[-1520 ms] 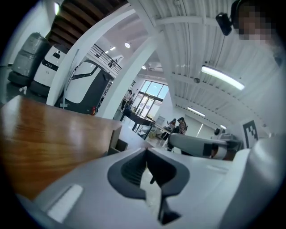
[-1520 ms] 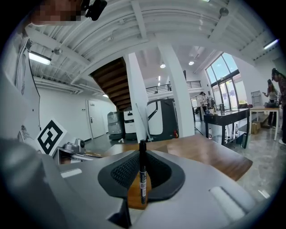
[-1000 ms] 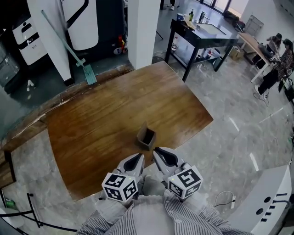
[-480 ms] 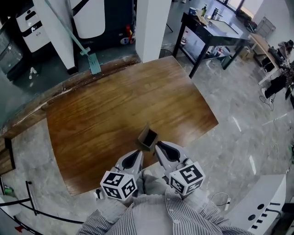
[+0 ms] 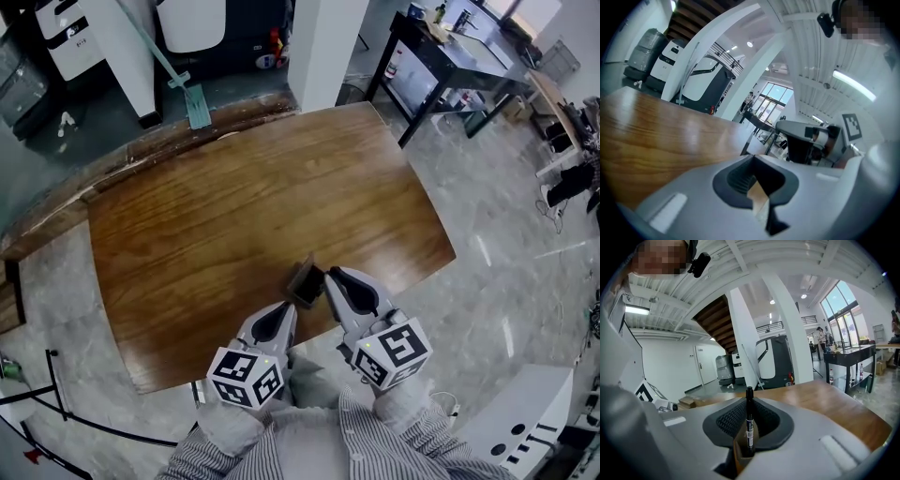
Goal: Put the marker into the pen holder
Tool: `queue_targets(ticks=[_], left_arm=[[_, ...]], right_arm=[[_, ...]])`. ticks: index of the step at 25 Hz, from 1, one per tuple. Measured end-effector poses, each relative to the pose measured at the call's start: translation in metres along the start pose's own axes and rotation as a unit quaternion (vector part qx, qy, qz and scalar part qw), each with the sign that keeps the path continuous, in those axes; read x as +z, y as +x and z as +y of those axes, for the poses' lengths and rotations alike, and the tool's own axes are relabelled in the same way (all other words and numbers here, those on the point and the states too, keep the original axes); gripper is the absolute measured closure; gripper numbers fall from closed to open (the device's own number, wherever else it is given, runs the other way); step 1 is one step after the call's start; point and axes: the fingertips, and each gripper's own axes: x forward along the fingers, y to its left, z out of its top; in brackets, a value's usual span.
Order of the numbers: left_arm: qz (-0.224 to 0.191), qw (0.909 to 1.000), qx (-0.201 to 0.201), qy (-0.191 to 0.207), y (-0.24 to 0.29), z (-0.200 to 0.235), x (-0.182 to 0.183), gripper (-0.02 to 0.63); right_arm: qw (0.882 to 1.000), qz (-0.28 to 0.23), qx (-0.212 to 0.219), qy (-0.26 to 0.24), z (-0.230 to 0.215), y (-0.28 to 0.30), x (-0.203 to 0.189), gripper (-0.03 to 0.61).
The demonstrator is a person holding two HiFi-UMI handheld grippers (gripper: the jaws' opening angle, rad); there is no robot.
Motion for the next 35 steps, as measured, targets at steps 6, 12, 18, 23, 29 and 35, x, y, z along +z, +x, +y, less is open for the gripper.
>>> queue_targets(ticks=[6,12,18,23,29,35], left_arm=[[0.007,0.9993,0.002,0.035,0.004,0.005,-0.012,0.606],[0.017,0.9998,0.007,0.013,0.005,0.015,-0.028,0.606],[0.024,0.9997,0.008,-0.001,0.005,0.02,-0.038,0.606],[0.032,0.9994,0.011,-0.008,0.003,0.025,-0.046,0.606],[0.031,0.9993,0.015,-0.015,0.002,0.031,-0.046,0.606],[0.033,0.9991,0.016,-0.022,0.004,0.034,-0.046,0.606]], right_arm=[[1.0,0.01,0.003,0.005,-0.002,0.019,-0.027,0.54],[0.999,0.036,-0.002,0.02,-0.005,0.025,-0.064,0.54],[0.997,0.068,-0.003,0.028,-0.007,0.032,-0.092,0.54],[0.996,0.085,-0.003,0.026,-0.01,0.04,-0.101,0.54],[0.995,0.099,0.004,0.025,-0.009,0.046,-0.103,0.538],[0.994,0.109,0.0,0.018,-0.009,0.047,-0.103,0.538]])
